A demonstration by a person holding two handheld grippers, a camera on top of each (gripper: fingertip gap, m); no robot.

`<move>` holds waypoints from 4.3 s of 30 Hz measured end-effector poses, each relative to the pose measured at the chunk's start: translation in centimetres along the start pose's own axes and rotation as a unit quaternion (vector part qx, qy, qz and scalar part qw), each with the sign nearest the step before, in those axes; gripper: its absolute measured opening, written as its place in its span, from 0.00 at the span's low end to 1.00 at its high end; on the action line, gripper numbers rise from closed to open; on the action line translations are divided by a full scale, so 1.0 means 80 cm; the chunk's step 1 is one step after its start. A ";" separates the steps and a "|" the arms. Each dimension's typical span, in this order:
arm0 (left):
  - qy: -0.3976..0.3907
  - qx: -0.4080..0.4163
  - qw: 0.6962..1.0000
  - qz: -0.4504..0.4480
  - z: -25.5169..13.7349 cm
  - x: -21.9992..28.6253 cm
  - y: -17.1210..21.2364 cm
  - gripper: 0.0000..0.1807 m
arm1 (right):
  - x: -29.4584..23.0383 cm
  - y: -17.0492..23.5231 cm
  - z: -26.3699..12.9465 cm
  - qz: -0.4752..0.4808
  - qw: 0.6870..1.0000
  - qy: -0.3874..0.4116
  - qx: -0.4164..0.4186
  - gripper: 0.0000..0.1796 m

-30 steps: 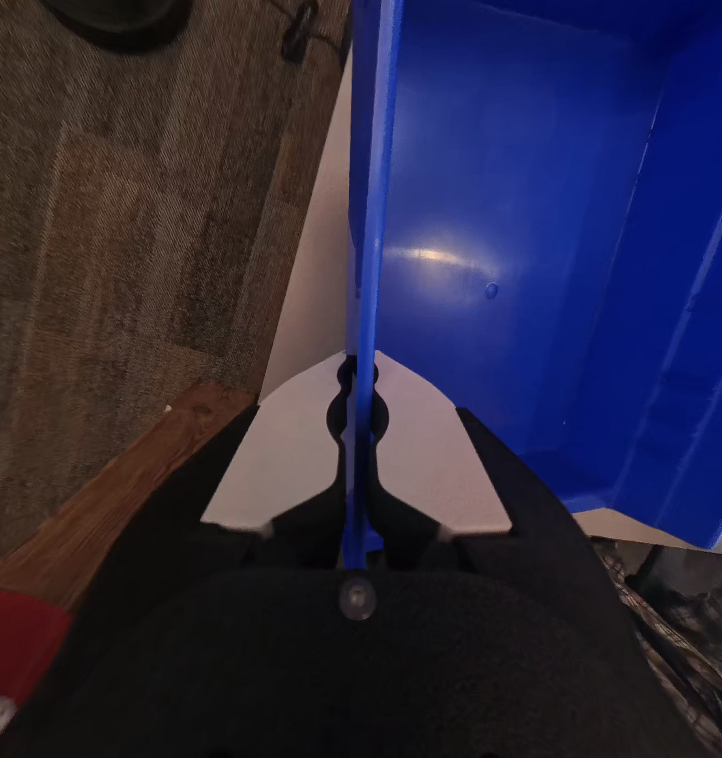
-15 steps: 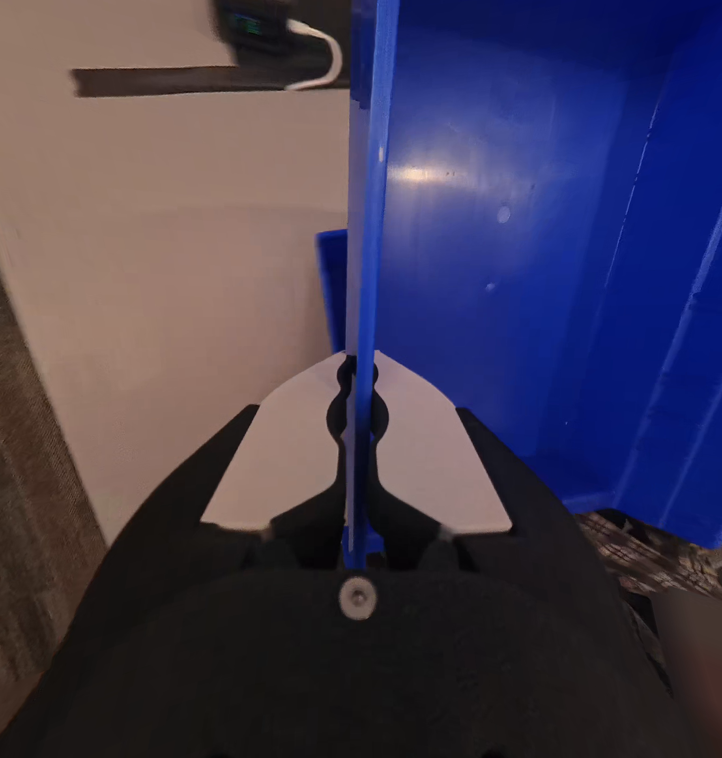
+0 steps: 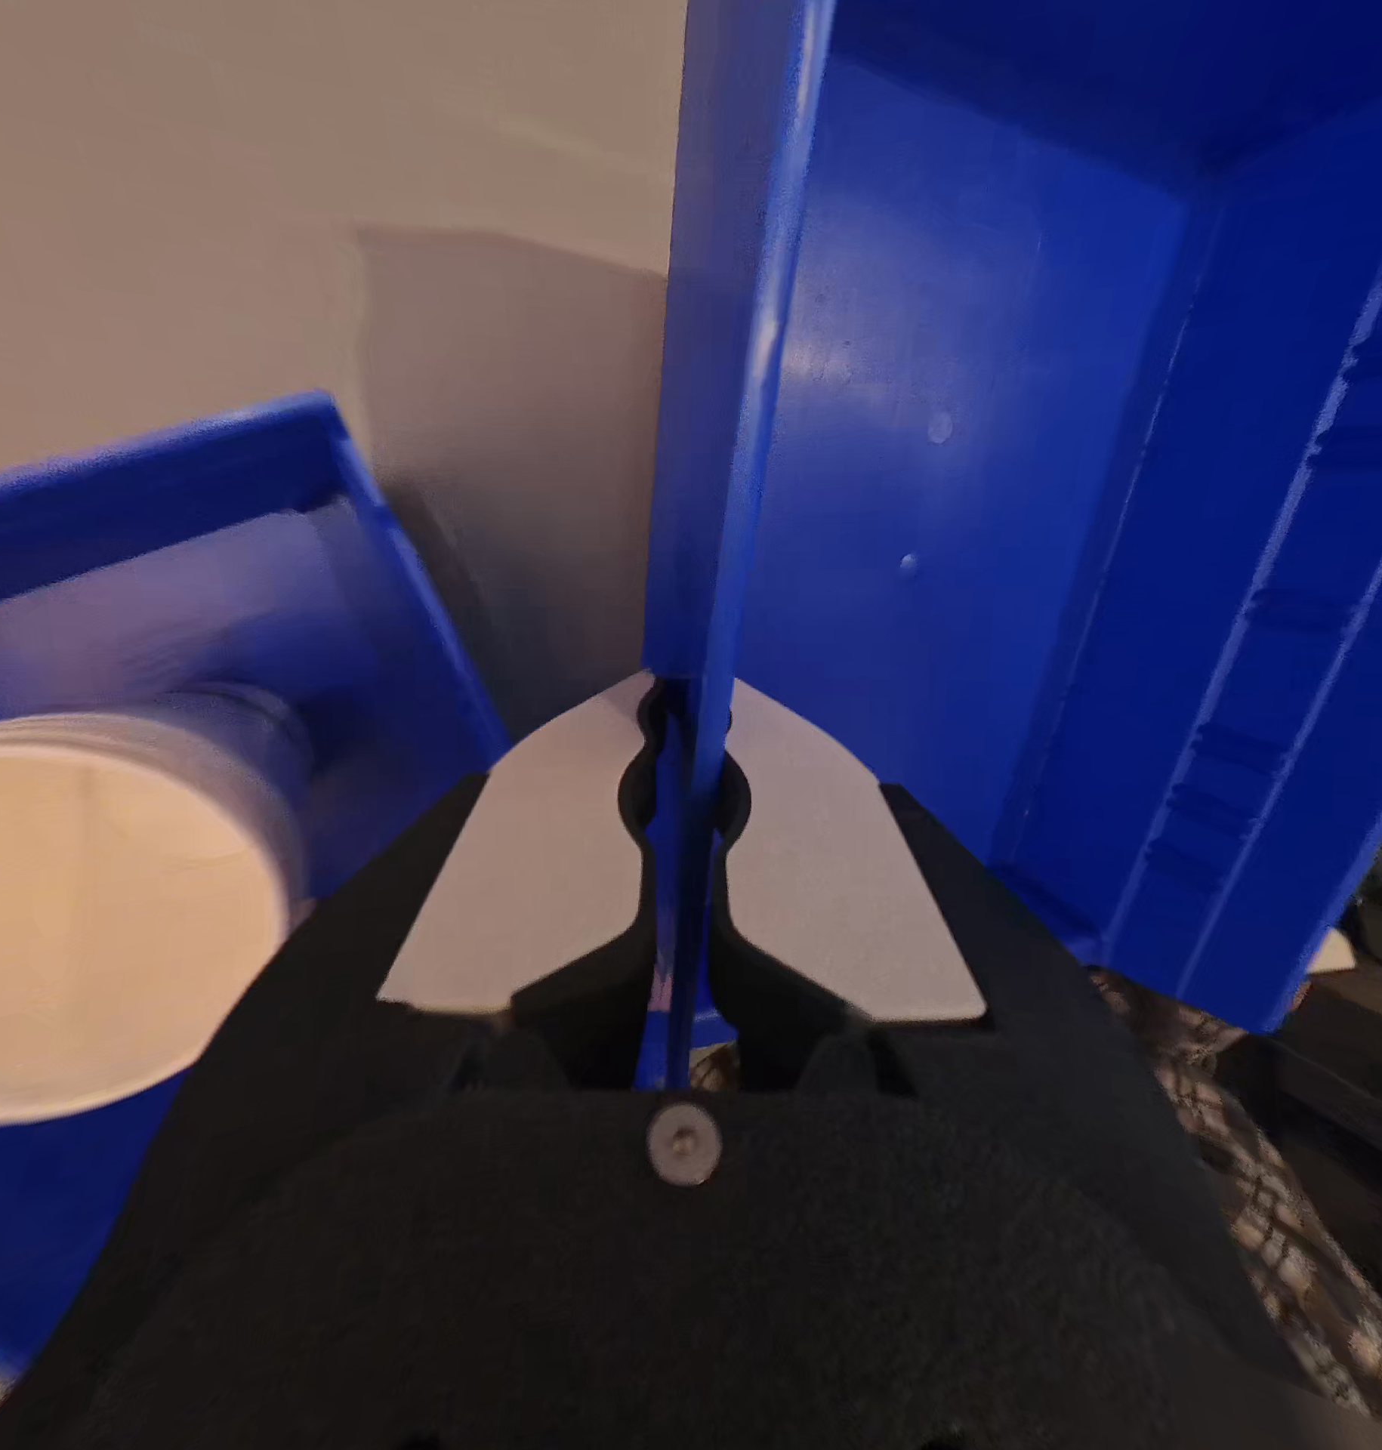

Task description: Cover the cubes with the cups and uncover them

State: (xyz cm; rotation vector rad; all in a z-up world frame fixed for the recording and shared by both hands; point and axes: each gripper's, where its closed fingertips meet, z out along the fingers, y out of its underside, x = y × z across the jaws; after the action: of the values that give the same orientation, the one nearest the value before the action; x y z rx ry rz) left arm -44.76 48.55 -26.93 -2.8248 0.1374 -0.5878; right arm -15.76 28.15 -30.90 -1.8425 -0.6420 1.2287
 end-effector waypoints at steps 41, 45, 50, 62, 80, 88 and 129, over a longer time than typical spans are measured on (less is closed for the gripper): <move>-0.052 0.356 0.933 0.004 -0.196 -0.177 0.272 0.33 | 0.144 -0.073 0.136 0.110 0.941 0.152 -0.281 0.39; -0.058 0.389 0.919 -0.001 -0.212 -0.207 0.268 0.32 | 0.155 -0.053 0.157 0.161 0.909 0.164 -0.348 0.23; -0.024 0.370 0.928 0.021 -0.185 -0.207 0.249 0.31 | 0.171 -0.048 0.155 0.195 0.878 0.195 -0.391 0.11; -0.004 0.357 0.933 0.037 -0.157 -0.207 0.237 0.30 | 0.262 -0.073 0.046 0.176 0.814 0.345 -0.433 0.02; -0.023 0.304 0.952 0.023 -0.116 -0.195 0.221 0.29 | 0.407 -0.111 -0.159 0.214 0.800 0.420 -0.372 0.02; -0.035 0.289 0.956 0.035 -0.112 -0.172 0.210 0.29 | 0.439 -0.123 -0.189 0.207 0.802 0.412 -0.381 0.02; -0.138 -0.074 0.987 -0.033 -0.014 -0.300 0.215 0.04 | 0.039 -0.015 0.171 -0.073 0.994 0.020 -0.081 0.35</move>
State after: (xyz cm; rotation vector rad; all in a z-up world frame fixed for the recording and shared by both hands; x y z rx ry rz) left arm -67.87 35.15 -39.58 -3.0285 0.0371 -0.2010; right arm -27.06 35.88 -34.15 -1.9092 -0.8605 1.0676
